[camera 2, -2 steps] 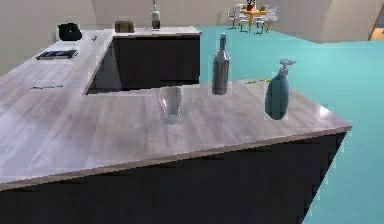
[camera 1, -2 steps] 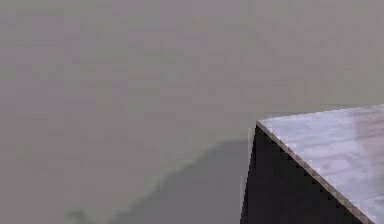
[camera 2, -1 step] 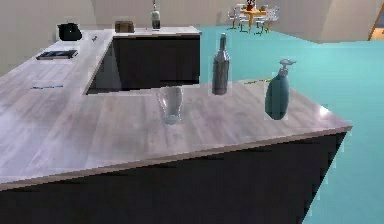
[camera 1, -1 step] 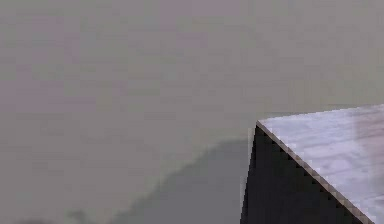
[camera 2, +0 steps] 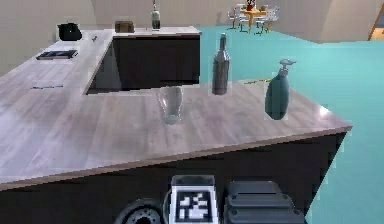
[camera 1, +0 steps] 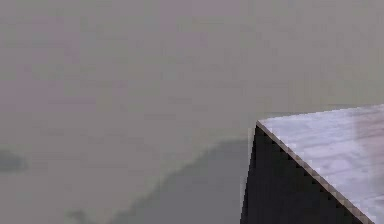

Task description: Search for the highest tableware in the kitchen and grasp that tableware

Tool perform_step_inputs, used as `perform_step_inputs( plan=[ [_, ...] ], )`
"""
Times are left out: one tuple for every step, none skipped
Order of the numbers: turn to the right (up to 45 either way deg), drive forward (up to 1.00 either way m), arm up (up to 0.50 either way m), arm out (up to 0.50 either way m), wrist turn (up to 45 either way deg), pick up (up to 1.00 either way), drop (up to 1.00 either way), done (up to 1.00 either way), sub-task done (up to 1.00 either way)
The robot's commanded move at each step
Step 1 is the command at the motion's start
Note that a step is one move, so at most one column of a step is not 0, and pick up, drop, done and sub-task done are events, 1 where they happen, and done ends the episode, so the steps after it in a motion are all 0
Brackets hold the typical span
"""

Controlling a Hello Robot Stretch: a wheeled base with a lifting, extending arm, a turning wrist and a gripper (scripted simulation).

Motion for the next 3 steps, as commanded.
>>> perform_step_inputs(
  plan=[
    [0.0, 0.0, 0.0, 0.44, 0.0, 0.0, 0.0, 0.0, 0.0],
    [0.0, 0.0, 0.0, 0.0, 45.0, 0.0, 0.0, 0.0, 0.0],
    [0.0, 0.0, 0.0, 0.0, 45.0, 0.0, 0.0, 0.0, 0.0]
  ],
)
